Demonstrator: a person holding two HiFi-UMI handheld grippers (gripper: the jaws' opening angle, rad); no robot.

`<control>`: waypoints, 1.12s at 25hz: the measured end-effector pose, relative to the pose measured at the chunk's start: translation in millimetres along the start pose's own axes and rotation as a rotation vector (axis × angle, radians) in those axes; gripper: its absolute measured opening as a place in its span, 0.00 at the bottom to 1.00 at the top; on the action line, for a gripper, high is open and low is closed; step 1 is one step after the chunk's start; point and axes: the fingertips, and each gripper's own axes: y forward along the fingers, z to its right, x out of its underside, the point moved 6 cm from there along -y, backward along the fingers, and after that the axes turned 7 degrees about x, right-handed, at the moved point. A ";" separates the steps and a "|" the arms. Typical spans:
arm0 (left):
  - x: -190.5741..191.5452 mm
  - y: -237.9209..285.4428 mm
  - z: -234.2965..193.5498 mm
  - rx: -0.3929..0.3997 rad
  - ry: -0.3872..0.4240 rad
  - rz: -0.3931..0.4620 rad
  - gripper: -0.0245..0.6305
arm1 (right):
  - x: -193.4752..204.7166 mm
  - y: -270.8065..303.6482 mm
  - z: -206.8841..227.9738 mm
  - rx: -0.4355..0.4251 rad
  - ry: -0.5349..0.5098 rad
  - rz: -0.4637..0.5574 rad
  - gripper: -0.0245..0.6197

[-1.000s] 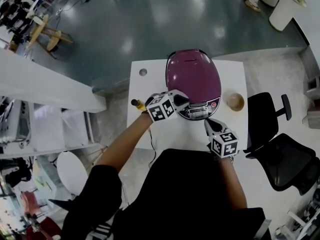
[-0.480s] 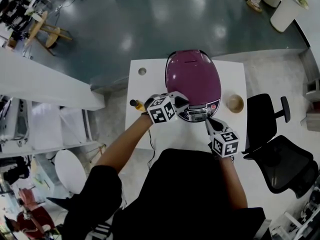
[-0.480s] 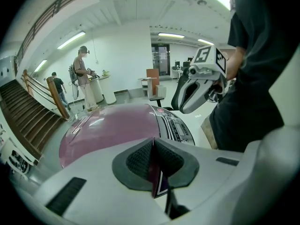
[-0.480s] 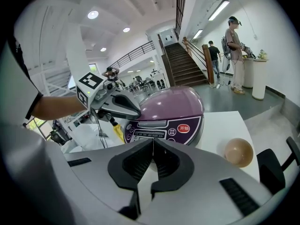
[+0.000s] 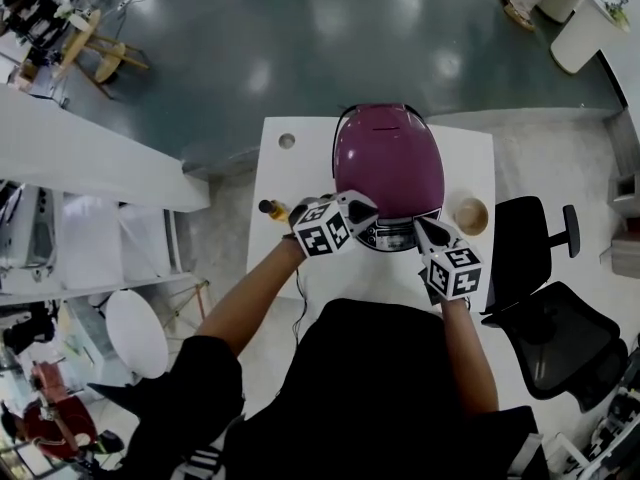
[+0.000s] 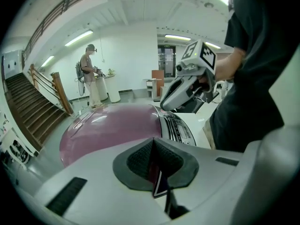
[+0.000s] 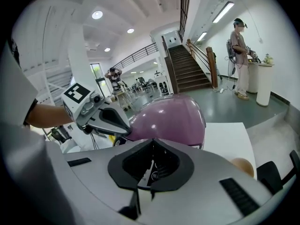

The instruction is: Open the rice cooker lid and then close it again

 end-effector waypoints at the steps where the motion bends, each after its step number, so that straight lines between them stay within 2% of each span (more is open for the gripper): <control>1: -0.2 0.1 -0.6 0.005 -0.016 0.002 0.04 | -2.8 3.2 1.9 -0.003 -0.002 -0.003 0.04; 5: -0.8 -1.2 -2.0 0.010 -0.070 0.010 0.04 | -10.3 14.7 9.2 -0.004 0.001 -0.015 0.04; 10: -1.8 0.0 -0.6 0.003 -0.072 0.010 0.04 | -9.9 20.9 16.4 -0.023 -0.007 -0.044 0.04; 18: -1.2 -2.0 -1.5 0.004 -0.069 0.015 0.04 | -10.1 22.3 19.2 -0.068 0.090 -0.029 0.04; 22: 1.2 -3.9 -3.4 0.005 -0.078 0.022 0.04 | -10.5 24.9 17.7 -0.070 0.096 -0.021 0.04; 26: 0.1 -2.8 -1.8 0.020 -0.073 0.015 0.04 | -16.2 10.8 10.6 -0.050 0.082 0.088 0.04; 28: -0.7 -5.8 -2.2 0.004 -0.076 0.049 0.04 | -22.5 -2.3 7.4 -0.037 0.107 0.142 0.04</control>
